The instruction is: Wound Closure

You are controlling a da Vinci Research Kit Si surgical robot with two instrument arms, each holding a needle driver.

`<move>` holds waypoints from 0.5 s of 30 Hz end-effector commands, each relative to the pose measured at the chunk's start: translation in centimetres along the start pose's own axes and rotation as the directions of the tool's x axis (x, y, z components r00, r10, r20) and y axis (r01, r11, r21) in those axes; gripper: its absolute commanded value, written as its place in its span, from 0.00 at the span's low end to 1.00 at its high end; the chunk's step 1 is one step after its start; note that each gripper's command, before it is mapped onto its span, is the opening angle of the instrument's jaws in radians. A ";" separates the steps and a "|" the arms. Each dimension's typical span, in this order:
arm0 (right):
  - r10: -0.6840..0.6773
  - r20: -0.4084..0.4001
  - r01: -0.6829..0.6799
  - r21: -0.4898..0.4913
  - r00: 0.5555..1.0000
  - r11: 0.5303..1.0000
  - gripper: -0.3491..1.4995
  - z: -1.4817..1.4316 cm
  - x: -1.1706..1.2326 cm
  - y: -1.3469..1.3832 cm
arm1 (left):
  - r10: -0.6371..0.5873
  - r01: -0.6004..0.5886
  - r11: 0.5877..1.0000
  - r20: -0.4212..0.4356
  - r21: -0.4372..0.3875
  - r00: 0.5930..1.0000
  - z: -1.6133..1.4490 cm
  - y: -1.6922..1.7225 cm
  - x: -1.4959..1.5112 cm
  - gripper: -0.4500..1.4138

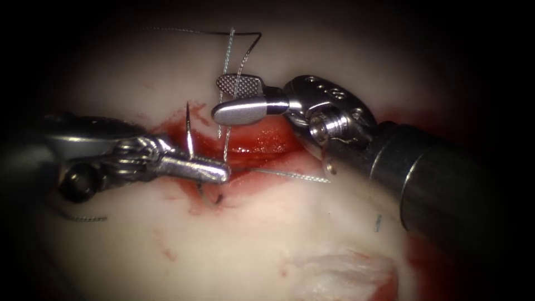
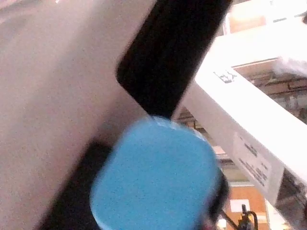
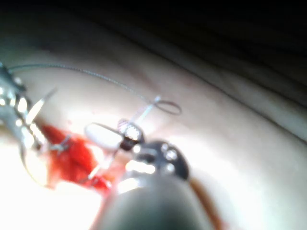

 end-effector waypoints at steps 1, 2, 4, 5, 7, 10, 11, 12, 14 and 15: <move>-0.034 -0.005 0.034 -0.002 0.999 0.999 0.88 0.07 0.13 0.08 | -0.092 0.091 0.996 0.033 0.018 0.995 0.06 -0.03 -0.18 0.00; -0.038 -0.005 0.038 -0.002 0.999 0.999 0.88 0.06 0.14 0.08 | -0.151 0.150 0.989 0.053 0.017 0.987 0.05 -0.02 -0.21 0.00; -0.063 -0.006 0.063 -0.001 0.998 0.998 0.88 0.05 0.17 0.07 | -0.299 0.298 0.954 0.093 0.025 0.950 0.04 0.01 -0.27 0.00; -0.084 -0.006 0.084 -0.001 0.996 0.996 0.88 0.05 0.19 0.06 | -0.353 0.352 0.936 0.109 0.029 0.929 0.03 0.02 -0.30 0.00; -0.130 -0.010 0.130 -0.004 0.992 0.992 0.88 0.02 0.30 0.04 | -0.479 0.478 0.877 0.152 0.046 0.865 0.01 0.05 -0.40 0.00; -0.141 -0.025 0.141 -0.016 0.990 0.990 0.88 -0.09 0.59 0.00 | -0.641 0.637 0.765 0.209 0.098 0.738 -0.15 -0.04 -0.53 0.00; -0.144 -0.026 0.143 -0.017 0.989 0.990 0.88 -0.10 0.61 0.00 | -0.651 0.646 0.756 0.224 0.105 0.725 -0.18 -0.06 -0.55 0.00; -0.214 -0.025 0.214 -0.019 0.976 0.977 0.92 -0.11 0.65 -0.01 | -0.687 0.680 0.722 0.251 0.127 0.682 -0.23 -0.11 -0.60 0.00; -0.325 -0.022 0.325 -0.010 0.945 0.946 0.93 -0.11 0.67 -0.03 | -0.708 0.696 0.702 0.257 0.151 0.658 -0.28 -0.16 -0.65 0.00; -0.434 -0.025 0.435 0.069 0.901 0.898 0.88 -0.10 0.66 -0.05 | -0.713 0.698 0.697 0.256 0.163 0.652 -0.31 -0.21 -0.68 0.00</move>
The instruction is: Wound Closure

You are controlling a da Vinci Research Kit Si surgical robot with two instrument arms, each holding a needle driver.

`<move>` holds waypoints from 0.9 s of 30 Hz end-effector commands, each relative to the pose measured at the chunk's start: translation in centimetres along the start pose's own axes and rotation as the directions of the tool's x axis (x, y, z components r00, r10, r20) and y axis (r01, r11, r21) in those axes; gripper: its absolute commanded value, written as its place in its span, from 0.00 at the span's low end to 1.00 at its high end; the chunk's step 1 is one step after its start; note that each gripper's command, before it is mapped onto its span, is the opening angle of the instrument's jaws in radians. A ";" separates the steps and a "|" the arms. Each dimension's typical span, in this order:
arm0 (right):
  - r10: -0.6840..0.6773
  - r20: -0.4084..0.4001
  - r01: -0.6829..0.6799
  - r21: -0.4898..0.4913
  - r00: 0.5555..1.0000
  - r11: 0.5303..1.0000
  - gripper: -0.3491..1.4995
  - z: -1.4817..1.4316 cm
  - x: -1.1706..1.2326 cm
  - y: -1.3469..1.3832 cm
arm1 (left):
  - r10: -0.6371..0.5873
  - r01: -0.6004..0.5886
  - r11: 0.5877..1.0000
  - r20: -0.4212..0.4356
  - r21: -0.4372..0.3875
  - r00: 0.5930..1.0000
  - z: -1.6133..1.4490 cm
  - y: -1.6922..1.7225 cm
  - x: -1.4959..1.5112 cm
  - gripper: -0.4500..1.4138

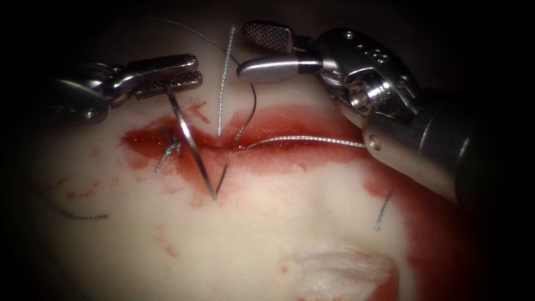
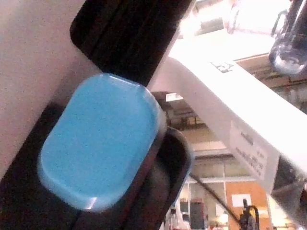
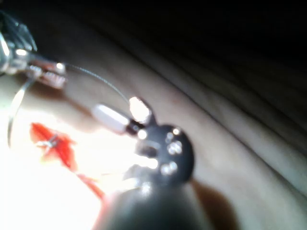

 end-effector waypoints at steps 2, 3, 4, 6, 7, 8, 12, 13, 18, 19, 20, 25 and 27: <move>-0.064 -0.008 0.065 0.163 0.998 0.985 0.62 0.09 -0.06 0.02 | -0.007 0.007 0.999 -0.006 0.032 1.000 0.04 -0.21 -0.03 0.00; -0.078 -0.011 0.078 0.189 0.997 0.979 0.41 0.10 -0.09 -0.01 | -0.012 0.012 0.999 -0.007 0.041 1.000 0.03 -0.24 -0.03 0.00; -0.084 -0.014 0.085 0.236 0.996 0.968 0.01 0.14 -0.16 -0.08 | -0.023 0.024 0.998 -0.015 0.055 1.000 0.00 -0.32 -0.02 0.00; -0.094 -0.003 0.092 0.256 0.996 0.962 0.00 0.22 -0.26 -0.16 | -0.044 0.046 0.996 -0.025 0.075 0.999 -0.04 -0.45 0.01 0.00; -0.097 0.001 0.094 0.264 0.995 0.960 0.00 0.24 -0.28 -0.18 | -0.050 0.052 0.996 -0.026 0.079 0.998 -0.05 -0.49 0.02 0.00; -0.087 0.013 0.080 0.280 0.996 0.957 0.00 0.31 -0.34 -0.22 | -0.063 0.065 0.994 -0.027 0.088 0.998 -0.07 -0.58 0.04 0.00; -0.041 0.061 0.021 0.303 0.997 0.953 0.00 0.49 -0.44 -0.33 | -0.061 0.064 0.990 -0.032 0.123 0.998 -0.10 -0.72 0.08 0.00; 0.006 0.104 -0.037 0.295 0.995 0.955 0.00 0.58 -0.47 -0.37 | -0.065 0.068 0.989 -0.034 0.128 0.997 -0.10 -0.74 0.09 0.00; 0.117 0.286 -0.191 0.248 0.951 0.950 0.00 0.76 -0.60 -0.54 | 0.085 -0.078 0.980 -0.030 0.183 0.996 -0.12 -0.88 0.09 0.00; 0.126 0.306 -0.207 0.247 0.944 0.947 0.00 0.77 -0.62 -0.57 | 0.124 -0.118 0.975 -0.020 0.187 0.992 -0.13 -0.89 0.08 0.00; 0.151 0.329 -0.245 0.264 0.932 0.933 0.00 0.77 -0.64 -0.61 | 0.180 -0.173 0.964 -0.014 0.202 0.984 -0.16 -0.92 0.05 0.00; 0.197 0.381 -0.331 0.325 0.903 0.886 0.00 0.76 -0.66 -0.74 | 0.338 -0.332 0.914 0.013 0.232 0.941 -0.26 -0.95 -0.08 0.00; 0.196 0.408 -0.357 0.368 0.892 0.858 0.00 0.76 -0.68 -0.83 | 0.403 -0.403 0.883 0.052 0.241 0.914 -0.30 -0.98 -0.13 0.00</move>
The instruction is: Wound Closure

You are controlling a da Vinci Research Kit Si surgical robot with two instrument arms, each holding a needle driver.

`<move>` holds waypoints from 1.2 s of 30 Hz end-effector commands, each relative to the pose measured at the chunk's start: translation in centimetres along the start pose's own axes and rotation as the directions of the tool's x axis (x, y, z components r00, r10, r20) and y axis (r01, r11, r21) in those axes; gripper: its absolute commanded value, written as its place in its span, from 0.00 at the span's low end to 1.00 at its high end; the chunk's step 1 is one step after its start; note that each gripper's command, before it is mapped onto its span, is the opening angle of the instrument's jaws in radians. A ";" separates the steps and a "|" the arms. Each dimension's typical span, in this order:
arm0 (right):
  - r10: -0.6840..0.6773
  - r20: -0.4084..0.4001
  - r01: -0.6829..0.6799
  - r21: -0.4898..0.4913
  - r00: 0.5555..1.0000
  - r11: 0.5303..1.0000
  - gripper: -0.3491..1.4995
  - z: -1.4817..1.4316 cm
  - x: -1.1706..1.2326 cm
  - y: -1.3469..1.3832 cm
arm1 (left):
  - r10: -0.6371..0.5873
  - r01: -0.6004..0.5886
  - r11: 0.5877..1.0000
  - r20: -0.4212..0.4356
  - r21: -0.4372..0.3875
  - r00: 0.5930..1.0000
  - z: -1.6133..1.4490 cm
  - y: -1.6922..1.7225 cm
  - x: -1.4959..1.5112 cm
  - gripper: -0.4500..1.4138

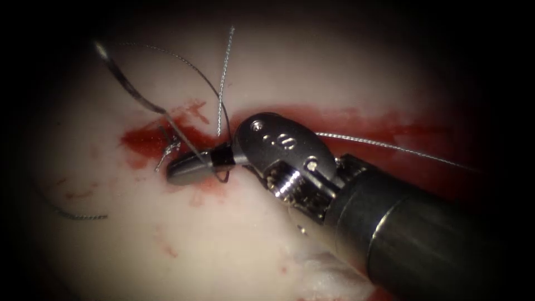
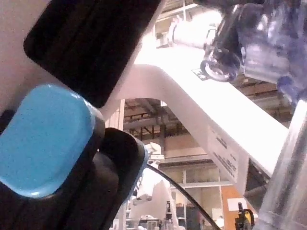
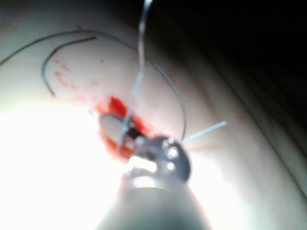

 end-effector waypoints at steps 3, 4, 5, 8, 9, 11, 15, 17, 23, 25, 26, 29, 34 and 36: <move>0.092 0.079 -0.104 0.170 0.993 0.980 0.00 0.07 0.01 -0.11 | 0.135 -0.134 0.991 0.036 -0.015 0.990 0.02 -0.10 -0.16 0.00; 0.114 0.093 -0.130 0.188 0.989 0.973 0.00 0.06 -0.01 -0.15 | 0.155 -0.154 0.988 0.040 -0.021 0.987 0.00 -0.10 -0.18 0.00; 0.142 0.111 -0.162 0.201 0.984 0.966 0.00 0.05 -0.03 -0.18 | 0.170 -0.169 0.985 0.042 -0.030 0.985 -0.02 -0.11 -0.20 0.00; 0.220 0.152 -0.250 0.215 0.964 0.944 0.00 0.02 -0.09 -0.28 | 0.253 -0.249 0.965 0.048 -0.083 0.966 -0.08 -0.12 -0.25 0.00; 0.237 0.164 -0.270 0.219 0.958 0.938 0.00 0.02 -0.11 -0.30 | 0.277 -0.271 0.957 0.055 -0.102 0.959 -0.10 -0.13 -0.27 0.00; 0.278 0.200 -0.320 0.222 0.939 0.921 0.00 0.00 -0.14 -0.36 | 0.333 -0.324 0.937 0.055 -0.130 0.941 -0.12 -0.12 -0.30 0.00; 0.412 0.284 -0.470 0.175 0.866 0.865 0.00 -0.19 -0.21 -0.55 | 0.554 -0.547 0.774 -0.078 -0.318 0.829 -0.20 -0.14 -0.37 0.00; 0.452 0.300 -0.512 0.158 0.840 0.845 0.00 -0.27 -0.23 -0.60 | 0.606 -0.601 0.713 -0.114 -0.362 0.787 -0.24 -0.15 -0.40 0.00; 0.563 0.361 -0.629 0.091 0.744 0.772 0.00 -0.59 -0.23 -0.77 | 0.717 -0.723 0.471 -0.258 -0.506 0.648 -0.43 -0.15 -0.52 0.00; 0.586 0.389 -0.656 0.065 0.710 0.752 0.00 -0.68 -0.25 -0.83 | 0.732 -0.739 0.418 -0.286 -0.529 0.619 -0.48 -0.15 -0.56 0.00; 0.597 0.405 -0.669 0.051 0.693 0.742 0.00 -0.72 -0.27 -0.86 | 0.736 -0.743 0.397 -0.297 -0.539 0.609 -0.51 -0.15 -0.58 0.00; 0.635 0.457 -0.711 -0.008 0.622 0.703 0.00 -0.92 -0.35 -0.99 | 0.753 -0.772 0.286 -0.365 -0.567 0.547 -0.60 -0.15 -0.65 0.00; 0.675 0.510 -0.749 -0.085 0.533 0.657 0.00 -1.14 -0.40 -1.12 | 0.762 -0.791 0.177 -0.427 -0.586 0.487 -0.70 -0.17 -0.75 0.00; 0.684 0.528 -0.756 -0.115 0.503 0.644 0.00 -1.22 -0.40 -1.16 | 0.760 -0.790 0.155 -0.439 -0.593 0.478 -0.75 -0.18 -0.79 0.00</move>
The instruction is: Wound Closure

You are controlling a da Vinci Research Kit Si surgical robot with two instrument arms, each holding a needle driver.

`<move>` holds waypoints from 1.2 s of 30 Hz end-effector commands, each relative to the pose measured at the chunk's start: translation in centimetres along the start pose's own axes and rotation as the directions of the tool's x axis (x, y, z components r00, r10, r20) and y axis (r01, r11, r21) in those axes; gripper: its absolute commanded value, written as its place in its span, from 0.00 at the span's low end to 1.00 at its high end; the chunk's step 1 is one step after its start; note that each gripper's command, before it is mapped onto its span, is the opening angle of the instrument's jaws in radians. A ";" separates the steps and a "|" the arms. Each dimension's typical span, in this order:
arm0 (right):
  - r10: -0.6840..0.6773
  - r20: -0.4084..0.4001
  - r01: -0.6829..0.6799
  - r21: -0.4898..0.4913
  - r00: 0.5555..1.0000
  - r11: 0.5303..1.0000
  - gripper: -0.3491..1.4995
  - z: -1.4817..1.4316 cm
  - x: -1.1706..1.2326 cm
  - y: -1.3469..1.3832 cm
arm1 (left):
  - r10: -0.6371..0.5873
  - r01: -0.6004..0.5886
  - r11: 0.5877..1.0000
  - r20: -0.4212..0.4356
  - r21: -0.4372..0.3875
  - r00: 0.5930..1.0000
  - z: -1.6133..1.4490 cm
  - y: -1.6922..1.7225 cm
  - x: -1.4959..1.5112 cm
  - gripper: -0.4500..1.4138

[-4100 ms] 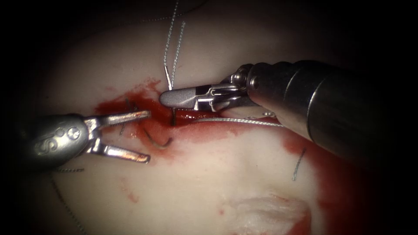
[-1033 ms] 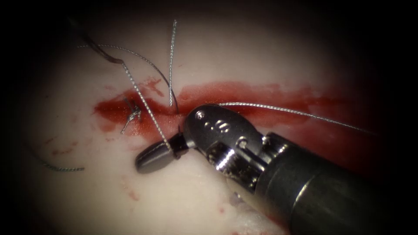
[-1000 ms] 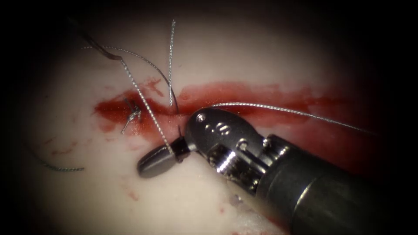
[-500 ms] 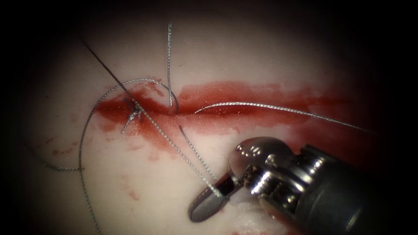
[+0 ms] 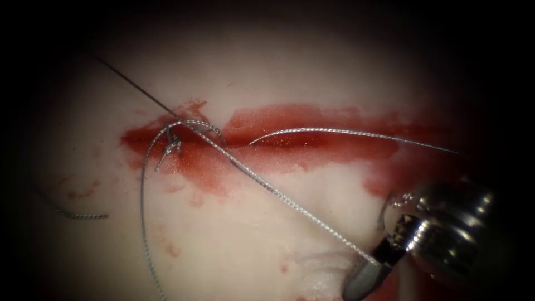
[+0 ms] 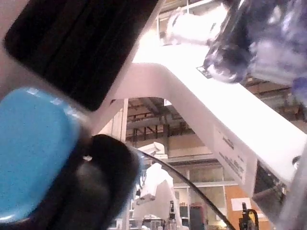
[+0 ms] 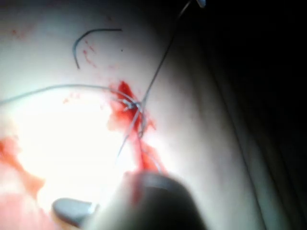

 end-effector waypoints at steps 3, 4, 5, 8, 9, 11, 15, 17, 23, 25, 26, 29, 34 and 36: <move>0.038 0.068 -0.033 -0.066 0.997 0.997 0.00 -0.26 -0.11 -0.05 | 0.021 -0.021 0.999 0.008 -0.041 1.000 -0.03 0.13 -0.17 0.00; 0.044 0.072 -0.038 -0.071 0.996 0.997 0.00 -0.28 -0.13 -0.05 | 0.020 -0.019 0.999 0.009 -0.046 1.000 -0.05 0.15 -0.18 0.00; 0.049 0.074 -0.044 -0.074 0.996 0.996 0.00 -0.30 -0.14 -0.05 | 0.023 -0.022 0.998 0.009 -0.054 1.000 -0.07 0.18 -0.19 0.00; 0.055 0.086 -0.047 -0.087 0.995 0.995 0.00 -0.34 -0.21 -0.03 | 0.032 -0.031 0.997 0.008 -0.077 0.999 -0.14 0.27 -0.24 0.00; 0.049 0.096 -0.039 -0.095 0.994 0.995 0.00 -0.37 -0.29 -0.03 | 0.033 -0.032 0.996 0.007 -0.088 0.999 -0.18 0.31 -0.27 0.00; 0.049 0.109 -0.037 -0.108 0.993 0.994 0.00 -0.40 -0.38 -0.02 | 0.033 -0.033 0.995 0.002 -0.099 0.999 -0.23 0.36 -0.31 0.00; 0.045 0.125 -0.029 -0.124 0.991 0.992 0.00 -0.47 -0.52 0.02 | 0.039 -0.037 0.991 0.012 -0.125 0.999 -0.32 0.44 -0.38 0.00; 0.044 0.131 -0.026 -0.131 0.990 0.991 0.00 -0.51 -0.56 0.04 | 0.046 -0.043 0.989 0.018 -0.142 0.999 -0.37 0.48 -0.42 0.00; 0.040 0.131 -0.022 -0.138 0.991 0.990 0.00 -0.61 -0.64 0.09 | 0.056 -0.044 0.978 0.053 -0.206 0.997 -0.69 0.81 -0.59 0.00; 0.038 0.134 -0.019 -0.141 0.990 0.990 0.00 -0.63 -0.67 0.09 | 0.053 -0.039 0.975 0.059 -0.217 0.997 -0.75 0.86 -0.62 0.00; 0.037 0.136 -0.018 -0.142 0.990 0.990 0.00 -0.64 -0.68 0.10 | 0.052 -0.037 0.975 0.061 -0.219 0.997 -0.77 0.87 -0.63 0.00; 0.035 0.139 -0.014 -0.145 0.990 0.989 0.00 -0.67 -0.72 0.11 | 0.046 -0.029 0.973 0.070 -0.230 0.996 -0.82 0.91 -0.66 0.00; 0.066 0.025 -0.064 -0.069 0.998 0.996 0.00 -0.81 -0.66 0.07 | 0.040 -0.023 0.974 0.072 -0.225 0.997 -0.82 0.91 -0.64 0.00; -0.009 -0.082 0.008 -0.005 0.997 1.000 0.00 -0.89 -0.53 0.03 | 0.036 -0.023 0.981 0.067 -0.193 0.997 -0.81 0.86 -0.60 0.00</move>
